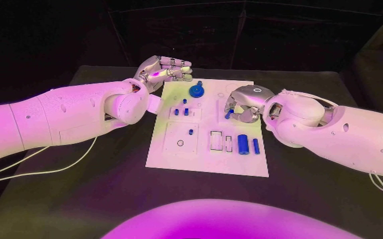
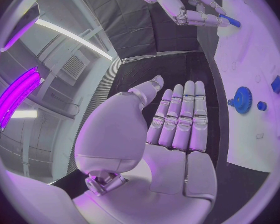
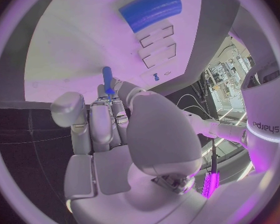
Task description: Assemble the parts on the task board
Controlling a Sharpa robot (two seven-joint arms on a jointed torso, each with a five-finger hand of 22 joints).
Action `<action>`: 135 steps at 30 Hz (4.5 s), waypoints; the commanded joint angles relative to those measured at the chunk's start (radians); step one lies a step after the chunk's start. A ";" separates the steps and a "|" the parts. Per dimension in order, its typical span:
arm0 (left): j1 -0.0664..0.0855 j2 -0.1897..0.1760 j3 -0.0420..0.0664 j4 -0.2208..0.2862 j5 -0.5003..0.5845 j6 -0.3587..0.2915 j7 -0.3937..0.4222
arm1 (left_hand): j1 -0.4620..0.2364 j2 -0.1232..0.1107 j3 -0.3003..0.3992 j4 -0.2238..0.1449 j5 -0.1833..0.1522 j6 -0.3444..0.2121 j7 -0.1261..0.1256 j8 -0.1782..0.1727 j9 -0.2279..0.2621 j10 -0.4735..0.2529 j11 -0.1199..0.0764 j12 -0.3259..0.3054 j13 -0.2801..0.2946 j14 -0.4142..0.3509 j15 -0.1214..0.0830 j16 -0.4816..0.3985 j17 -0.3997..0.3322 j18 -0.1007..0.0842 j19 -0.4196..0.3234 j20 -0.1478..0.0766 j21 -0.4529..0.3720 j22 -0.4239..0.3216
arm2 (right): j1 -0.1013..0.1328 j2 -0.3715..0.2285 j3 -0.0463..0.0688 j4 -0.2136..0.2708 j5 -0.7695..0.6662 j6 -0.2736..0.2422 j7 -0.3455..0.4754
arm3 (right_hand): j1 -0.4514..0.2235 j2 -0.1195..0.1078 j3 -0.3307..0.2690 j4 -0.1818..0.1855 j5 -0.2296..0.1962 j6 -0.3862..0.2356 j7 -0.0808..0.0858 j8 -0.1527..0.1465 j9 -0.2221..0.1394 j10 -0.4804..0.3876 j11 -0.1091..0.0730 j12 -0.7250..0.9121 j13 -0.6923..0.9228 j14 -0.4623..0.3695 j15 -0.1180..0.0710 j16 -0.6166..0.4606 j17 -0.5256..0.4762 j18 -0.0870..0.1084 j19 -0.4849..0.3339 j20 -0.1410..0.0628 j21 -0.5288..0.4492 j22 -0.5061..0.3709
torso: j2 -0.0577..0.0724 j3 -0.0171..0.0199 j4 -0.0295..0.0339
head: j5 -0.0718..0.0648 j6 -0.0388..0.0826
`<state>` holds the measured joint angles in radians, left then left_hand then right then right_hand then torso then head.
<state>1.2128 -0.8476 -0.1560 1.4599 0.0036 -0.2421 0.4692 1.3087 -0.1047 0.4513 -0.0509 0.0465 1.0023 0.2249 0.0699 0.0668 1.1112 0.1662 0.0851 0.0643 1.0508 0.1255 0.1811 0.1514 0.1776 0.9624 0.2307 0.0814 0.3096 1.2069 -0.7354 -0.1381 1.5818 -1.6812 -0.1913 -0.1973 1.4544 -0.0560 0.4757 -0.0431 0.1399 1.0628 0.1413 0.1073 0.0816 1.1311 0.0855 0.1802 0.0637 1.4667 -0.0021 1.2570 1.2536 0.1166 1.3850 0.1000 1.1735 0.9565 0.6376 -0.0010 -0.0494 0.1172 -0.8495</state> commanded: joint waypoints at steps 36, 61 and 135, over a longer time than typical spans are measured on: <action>0.001 0.019 0.001 -0.010 0.002 0.010 0.009 | -0.006 0.012 -0.001 0.008 0.002 -0.008 0.003 -0.003 -0.001 -0.008 0.000 -0.003 0.000 0.007 0.000 -0.007 -0.002 0.005 0.008 0.002 -0.007 -0.004 | -0.017 0.168 0.005 0.076 0.133 -0.016 0.092 | -0.011 -0.019 0.024 -0.008 0.006 -0.010 0.026 -0.009 -0.006 0.007 0.007 -0.008 0.001 0.047 0.005 0.014 0.004 -0.005 0.000 0.002 0.013 0.010 | 0.001 -0.0008 0.0012 | 0.037 -0.001; 0.001 0.024 0.001 -0.017 0.002 0.010 0.010 | -0.007 0.014 0.000 0.010 0.002 -0.008 0.002 -0.002 0.000 -0.008 0.000 -0.002 0.001 0.007 0.000 -0.008 -0.002 0.005 0.008 0.002 -0.007 -0.006 | -0.074 0.263 -0.003 -0.011 0.029 0.021 0.112 | -0.013 -0.020 0.027 -0.009 0.009 -0.011 0.028 -0.010 -0.006 0.003 0.009 -0.012 0.001 0.047 0.006 0.016 0.004 -0.005 0.000 0.004 0.014 0.011 | 0.001 0.0001 0.0016 | 0.071 -0.023; 0.002 0.020 0.001 -0.021 0.003 0.031 -0.005 | -0.011 0.016 -0.002 0.014 0.002 -0.010 0.003 -0.002 0.000 -0.010 0.000 -0.001 0.001 0.008 0.000 -0.011 -0.004 0.005 0.009 0.003 -0.009 -0.011 | -0.082 0.109 -0.034 0.105 0.137 -0.281 0.164 | -0.088 -0.052 -0.152 0.017 0.047 -0.169 0.033 -0.018 -0.006 -0.181 0.028 0.031 0.017 0.011 0.023 -0.046 -0.092 0.021 -0.062 0.023 -0.089 -0.129 | -0.003 -0.0016 -0.0010 | 0.069 -0.023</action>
<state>1.2129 -0.8270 -0.1560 1.4388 0.0038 -0.2274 0.4623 1.3005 -0.0965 0.4486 -0.0428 0.0465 0.9988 0.2283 0.0699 0.0668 1.1112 0.1662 0.0851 0.0643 1.0507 0.1254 0.1735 0.1483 0.1776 0.9656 0.2339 0.0777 0.2994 1.1170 -0.6053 -0.1749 1.6688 -1.6374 -0.3896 -0.0662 1.3653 -0.1170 0.3280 -0.0284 0.1805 0.8840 0.1742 0.0845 0.0739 0.9332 0.1152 0.1983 0.0789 1.4667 0.0269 1.2059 1.1601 0.1326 1.3195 0.1295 1.0801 0.8260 0.6358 -0.0013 -0.0497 0.1894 -0.8728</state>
